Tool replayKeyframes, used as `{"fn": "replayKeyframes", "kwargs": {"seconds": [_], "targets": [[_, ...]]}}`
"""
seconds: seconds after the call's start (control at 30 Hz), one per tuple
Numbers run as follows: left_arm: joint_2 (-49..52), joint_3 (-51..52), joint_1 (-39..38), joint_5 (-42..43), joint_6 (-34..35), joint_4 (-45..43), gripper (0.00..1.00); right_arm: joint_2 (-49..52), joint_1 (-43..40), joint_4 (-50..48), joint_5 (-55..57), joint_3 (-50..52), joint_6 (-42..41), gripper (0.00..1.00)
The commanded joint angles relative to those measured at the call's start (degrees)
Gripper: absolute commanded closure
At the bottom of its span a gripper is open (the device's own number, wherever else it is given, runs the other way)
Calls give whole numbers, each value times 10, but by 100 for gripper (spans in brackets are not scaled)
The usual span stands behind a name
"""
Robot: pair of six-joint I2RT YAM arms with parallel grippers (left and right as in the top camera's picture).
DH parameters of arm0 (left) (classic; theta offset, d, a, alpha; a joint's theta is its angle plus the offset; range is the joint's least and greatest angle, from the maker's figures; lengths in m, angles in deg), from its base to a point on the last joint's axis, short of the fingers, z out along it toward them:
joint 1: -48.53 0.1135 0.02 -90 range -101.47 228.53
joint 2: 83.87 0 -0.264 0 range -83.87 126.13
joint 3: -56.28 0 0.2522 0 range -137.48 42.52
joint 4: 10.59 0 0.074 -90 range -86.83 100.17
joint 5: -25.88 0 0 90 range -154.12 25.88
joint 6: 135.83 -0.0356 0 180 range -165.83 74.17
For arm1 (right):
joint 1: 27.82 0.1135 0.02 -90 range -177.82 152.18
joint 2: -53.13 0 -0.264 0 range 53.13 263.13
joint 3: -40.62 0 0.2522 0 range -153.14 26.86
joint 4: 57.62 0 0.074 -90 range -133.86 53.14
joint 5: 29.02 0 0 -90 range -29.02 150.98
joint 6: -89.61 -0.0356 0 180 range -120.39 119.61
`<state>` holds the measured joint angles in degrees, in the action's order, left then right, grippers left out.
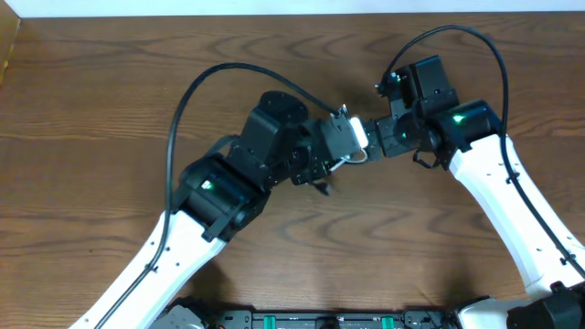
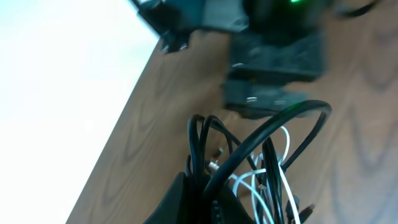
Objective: Untangle cables
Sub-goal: 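Bring the lifted bundle toward the right gripper at center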
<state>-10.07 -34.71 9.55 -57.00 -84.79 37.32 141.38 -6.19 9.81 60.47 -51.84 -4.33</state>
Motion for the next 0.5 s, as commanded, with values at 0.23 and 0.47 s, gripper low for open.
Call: {"fn": "replayKeyframes", "kwargs": {"seconds": [0.23,0.47], "targets": [[36,-7,81,-97,13,-129,93,3,39,-8,45,-7,-2,1],[32,-7,94,-97,45,-149,92,3,40,-98,1,-7,4,1]]}}
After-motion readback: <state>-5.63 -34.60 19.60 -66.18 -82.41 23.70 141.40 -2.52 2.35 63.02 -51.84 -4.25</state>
